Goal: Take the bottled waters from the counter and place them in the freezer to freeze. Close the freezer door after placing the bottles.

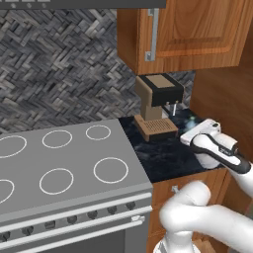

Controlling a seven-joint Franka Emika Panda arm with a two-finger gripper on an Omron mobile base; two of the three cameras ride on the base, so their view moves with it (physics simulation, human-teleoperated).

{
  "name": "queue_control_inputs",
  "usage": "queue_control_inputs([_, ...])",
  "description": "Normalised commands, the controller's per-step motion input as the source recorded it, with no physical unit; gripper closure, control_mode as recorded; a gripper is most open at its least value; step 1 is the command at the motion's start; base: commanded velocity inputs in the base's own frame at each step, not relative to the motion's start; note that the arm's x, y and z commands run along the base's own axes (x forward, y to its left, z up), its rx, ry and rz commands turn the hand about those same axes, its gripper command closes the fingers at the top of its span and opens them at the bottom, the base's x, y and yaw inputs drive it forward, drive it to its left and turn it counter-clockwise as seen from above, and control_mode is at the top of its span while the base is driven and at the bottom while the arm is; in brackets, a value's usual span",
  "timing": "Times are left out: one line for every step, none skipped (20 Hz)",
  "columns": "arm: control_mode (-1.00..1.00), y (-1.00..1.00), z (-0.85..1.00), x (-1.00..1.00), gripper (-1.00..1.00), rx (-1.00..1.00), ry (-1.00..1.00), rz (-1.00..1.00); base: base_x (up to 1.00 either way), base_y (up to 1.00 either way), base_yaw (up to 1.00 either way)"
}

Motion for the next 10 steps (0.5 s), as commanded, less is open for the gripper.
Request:
queue_control_inputs([-1.0,0.09,1.0,-0.68,1.0,-0.09,0.0,-0.11,0.0,0.0,0.0])
queue_control_inputs([-1.0,0.0,1.0,-0.65,1.0,-0.05,0.03,-0.11,0.0,0.0,0.0])
queue_control_inputs([-1.0,0.0,1.0,-0.56,1.0,0.0,0.13,-0.11,0.0,0.0,0.0])
queue_control_inputs([-1.0,0.0,1.0,-0.7,1.0,0.0,0.1,-0.13,0.0,0.0,0.0])
queue_control_inputs([-1.0,0.0,1.0,-0.66,1.0,0.0,0.13,-0.13,0.0,0.0,0.0])
queue_control_inputs([-1.0,0.0,1.0,-0.75,1.0,0.0,0.13,-0.13,0.0,0.0,0.0])
queue_control_inputs([-1.0,0.0,1.0,-0.75,1.0,0.0,0.15,-0.13,0.0,0.0,0.0])
queue_control_inputs([-1.0,0.0,1.0,-0.76,1.0,0.0,0.2,-0.13,0.0,0.0,0.0])
queue_control_inputs([-1.0,0.0,1.0,-0.71,1.0,0.0,0.25,-0.14,0.0,0.0,0.0])
queue_control_inputs([-1.0,0.0,1.0,-0.69,1.0,0.0,0.29,-0.15,0.0,0.0,0.0])
